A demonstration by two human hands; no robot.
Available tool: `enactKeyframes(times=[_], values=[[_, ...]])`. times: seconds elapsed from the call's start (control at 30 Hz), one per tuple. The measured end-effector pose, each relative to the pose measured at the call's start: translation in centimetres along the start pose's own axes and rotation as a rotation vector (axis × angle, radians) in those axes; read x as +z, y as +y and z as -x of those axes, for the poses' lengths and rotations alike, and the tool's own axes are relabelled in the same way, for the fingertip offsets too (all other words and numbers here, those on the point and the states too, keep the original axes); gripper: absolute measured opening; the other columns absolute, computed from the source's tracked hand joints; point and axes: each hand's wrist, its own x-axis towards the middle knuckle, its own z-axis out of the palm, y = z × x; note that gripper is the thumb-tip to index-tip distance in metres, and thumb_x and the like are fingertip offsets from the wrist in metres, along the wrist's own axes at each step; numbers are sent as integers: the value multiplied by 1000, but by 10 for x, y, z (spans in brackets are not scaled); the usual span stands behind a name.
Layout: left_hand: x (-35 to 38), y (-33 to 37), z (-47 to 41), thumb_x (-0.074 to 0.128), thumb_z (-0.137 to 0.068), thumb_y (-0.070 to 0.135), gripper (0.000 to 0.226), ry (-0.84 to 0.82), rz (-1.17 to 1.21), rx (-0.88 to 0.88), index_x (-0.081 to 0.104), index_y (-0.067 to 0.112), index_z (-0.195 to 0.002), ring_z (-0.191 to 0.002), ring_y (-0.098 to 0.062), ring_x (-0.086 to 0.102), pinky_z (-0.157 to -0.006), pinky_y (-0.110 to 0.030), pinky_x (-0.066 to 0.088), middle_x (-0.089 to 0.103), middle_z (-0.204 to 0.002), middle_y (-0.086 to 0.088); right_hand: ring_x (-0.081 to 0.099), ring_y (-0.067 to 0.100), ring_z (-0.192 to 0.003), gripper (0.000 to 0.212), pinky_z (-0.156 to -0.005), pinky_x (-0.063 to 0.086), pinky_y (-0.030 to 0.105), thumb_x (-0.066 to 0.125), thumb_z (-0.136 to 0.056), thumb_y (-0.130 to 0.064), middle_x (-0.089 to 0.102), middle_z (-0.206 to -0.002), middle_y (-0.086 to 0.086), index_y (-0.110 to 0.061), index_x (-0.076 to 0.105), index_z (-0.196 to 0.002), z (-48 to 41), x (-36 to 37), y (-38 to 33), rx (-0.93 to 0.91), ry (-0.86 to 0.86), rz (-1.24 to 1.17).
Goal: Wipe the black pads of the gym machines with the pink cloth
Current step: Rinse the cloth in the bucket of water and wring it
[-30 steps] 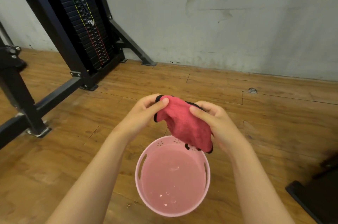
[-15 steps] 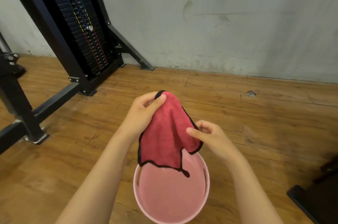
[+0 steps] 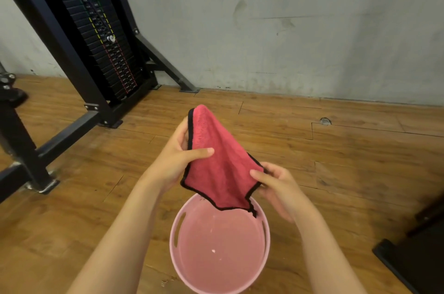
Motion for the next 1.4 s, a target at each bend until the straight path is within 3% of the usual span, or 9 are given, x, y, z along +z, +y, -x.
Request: enactKeyframes(times=[0.23,0.4,0.53,0.7,0.83,0.97,1.17,1.27,1.4], values=[[-11,-4,-2,71,-74,-11,100,-113,-229,-91,27,39,-148,-122,-13,54,-97,-37,50,51,-137,8,70,21,-98,19,-87,54,40,42,-103,-26,71,-109,3,-19,57,-111,-5,0,-3,20,82,126],[-16,-7,0,69,-78,-7,79,-78,-234,-77,39,27,-143,-110,-15,64,-86,-29,56,65,-122,0,60,7,-66,15,-63,47,22,45,-101,-36,62,-84,-3,-22,50,-98,-1,-6,-15,-86,195,353],[-22,-4,3,66,-85,3,67,-24,-250,-74,40,28,-141,-102,-18,68,-74,-27,58,65,-119,0,67,17,-83,29,-71,49,29,62,-93,-24,68,-99,9,-28,44,-116,3,-16,-24,-123,270,300],[-25,-1,5,64,-88,16,69,-43,-300,-143,30,38,-144,-108,-14,65,-71,-27,58,56,-130,7,68,15,-93,26,-67,55,29,61,-90,-1,71,-108,-1,-22,54,-102,10,-17,-34,-214,117,280],[-31,2,5,79,-75,14,67,8,-405,-233,44,22,-131,-93,-10,69,-67,-19,54,68,-113,-1,65,9,-98,32,-78,55,23,58,-84,15,67,-105,-3,-16,62,-90,10,-13,-33,-266,98,393],[-37,3,8,82,-72,19,65,84,-544,-296,42,20,-124,-91,-15,67,-69,-20,46,71,-101,-5,62,-11,-85,21,-69,45,2,63,-85,6,68,-98,-8,-13,69,-88,10,-13,-34,-266,166,489],[-46,2,12,89,-58,16,56,-62,-721,-234,58,31,-102,-109,-22,56,-88,-40,54,51,-119,0,62,2,-100,38,-75,53,16,75,-74,8,62,-113,-8,-26,71,-93,11,-10,-35,-221,142,513],[-44,0,11,83,-69,6,35,3,-900,-152,66,28,-90,-104,-12,49,-94,-27,43,46,-112,3,59,5,-102,42,-84,52,21,73,-76,10,54,-116,-11,-30,70,-91,9,-6,-34,-256,176,669],[-39,3,8,75,-80,9,13,74,-887,-49,73,22,-84,-99,-5,49,-80,-12,39,48,-108,4,52,9,-100,20,-86,43,18,70,-85,-8,51,-106,-10,-28,70,-89,8,-4,-33,-287,243,953]])
